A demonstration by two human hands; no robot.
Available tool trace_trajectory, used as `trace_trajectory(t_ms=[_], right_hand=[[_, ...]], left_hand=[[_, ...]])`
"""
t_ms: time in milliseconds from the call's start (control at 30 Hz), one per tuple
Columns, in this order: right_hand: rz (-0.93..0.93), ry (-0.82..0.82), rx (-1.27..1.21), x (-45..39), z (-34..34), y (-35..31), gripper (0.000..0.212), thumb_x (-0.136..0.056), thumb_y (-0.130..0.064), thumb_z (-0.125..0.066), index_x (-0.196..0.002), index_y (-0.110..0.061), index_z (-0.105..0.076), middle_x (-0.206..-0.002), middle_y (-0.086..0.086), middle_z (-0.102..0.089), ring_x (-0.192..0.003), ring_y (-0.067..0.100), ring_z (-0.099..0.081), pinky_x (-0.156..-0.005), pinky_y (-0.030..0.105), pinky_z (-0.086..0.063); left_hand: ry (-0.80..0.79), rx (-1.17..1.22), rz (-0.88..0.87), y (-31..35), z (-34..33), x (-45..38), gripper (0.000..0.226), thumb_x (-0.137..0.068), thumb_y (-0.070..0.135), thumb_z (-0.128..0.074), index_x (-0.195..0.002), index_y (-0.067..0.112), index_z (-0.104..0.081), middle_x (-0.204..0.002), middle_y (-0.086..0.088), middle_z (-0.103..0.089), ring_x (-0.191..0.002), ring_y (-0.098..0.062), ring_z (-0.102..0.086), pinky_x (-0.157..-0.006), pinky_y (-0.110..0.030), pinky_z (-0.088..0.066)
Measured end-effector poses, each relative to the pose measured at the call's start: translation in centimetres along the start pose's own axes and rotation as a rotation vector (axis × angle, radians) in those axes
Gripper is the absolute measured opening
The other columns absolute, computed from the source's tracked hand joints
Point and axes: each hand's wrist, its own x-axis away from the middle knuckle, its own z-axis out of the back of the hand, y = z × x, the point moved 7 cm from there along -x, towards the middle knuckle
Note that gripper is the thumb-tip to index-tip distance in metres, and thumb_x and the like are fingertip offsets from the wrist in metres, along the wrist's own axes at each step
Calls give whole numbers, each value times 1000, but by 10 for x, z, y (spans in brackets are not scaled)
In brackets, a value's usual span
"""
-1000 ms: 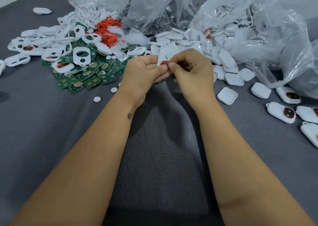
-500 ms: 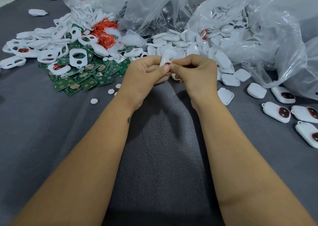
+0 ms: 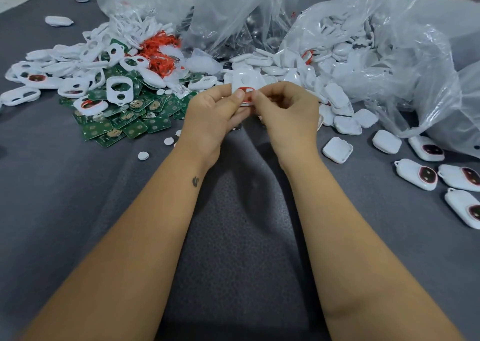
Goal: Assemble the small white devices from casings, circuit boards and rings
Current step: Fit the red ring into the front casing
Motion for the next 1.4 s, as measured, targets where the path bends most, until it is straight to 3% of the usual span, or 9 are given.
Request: trace_trajectory(t_ms=[133,300,433,567,633,733,1000,1133,1400], right_hand=[[70,47,207,0,2,-2,11,-82,-13,-70,-73,-16,-66,-63,-8,-62,-58,2,-54,-61,19,-48],[102,64,270,2,-1,-5,25,-82,-14,-69,-65,-26,-56,-59,-14,-57,-55,-2,-52,-59,15,-45],[83,112,332,5,-2,-3,20,-87,-21,-66,-69,-24,-58,-64,-13,-59,-62,2,-55,-63,20,-44],[117,102,456,7,-8,-4,18,-93,-24,-57,-79,-13,-60,-78,0,-65,-76,17,-58,-70,31,-44],[155,98,548,6,-9,-6,20,-94,-25,-56,-80,-11,-60,-83,5,-65,-78,21,-57,-68,31,-39],[214,105,639,6,-9,-10,21,-93,-25,-55,-82,-8,-62,-83,6,-63,-76,21,-54,-62,27,-29],[220,72,549,6,-10,-8,19,-91,-19,-57,-82,-4,-63,-81,7,-64,-78,22,-56,-70,34,-40],[226,39,494,5,-9,-7,17,-92,-17,-58,-83,-4,-65,-81,6,-65,-78,21,-57,-71,33,-41],[181,19,430,2,-7,-3,17,-90,-18,-63,-78,-6,-65,-72,-1,-61,-69,11,-52,-64,22,-38]], left_hand=[[-18,-65,-19,0,-4,1,10,-95,2,-58,-94,6,-67,-82,-1,-76,-85,-11,-72,-75,-18,-55],[-4,-86,-49,0,-4,3,11,-94,-1,-58,-96,3,-67,-86,-5,-76,-89,-17,-73,-78,-21,-56],[30,-132,-94,2,-4,3,11,-94,-1,-58,-97,2,-67,-88,-7,-75,-89,-19,-73,-79,-22,-56],[26,-210,-141,5,-5,4,13,-93,1,-60,-86,8,-68,-76,-1,-74,-70,-5,-68,-67,-17,-52],[23,-265,-168,6,-5,5,16,-92,3,-62,-83,14,-69,-74,0,-74,-70,-7,-68,-68,-22,-53],[37,-287,-199,5,-4,6,14,-91,6,-63,-93,16,-72,-89,-7,-76,-88,-22,-72,-84,-38,-57],[17,-253,-193,3,-3,3,13,-90,6,-63,-94,16,-72,-88,-6,-76,-84,-17,-70,-79,-31,-55],[14,-185,-144,1,0,1,16,-93,1,-60,-94,14,-69,-86,1,-76,-87,-11,-71,-79,-21,-54],[23,-199,-96,-2,0,-1,13,-95,1,-57,-97,8,-68,-89,-5,-74,-84,-11,-70,-78,-20,-55]])
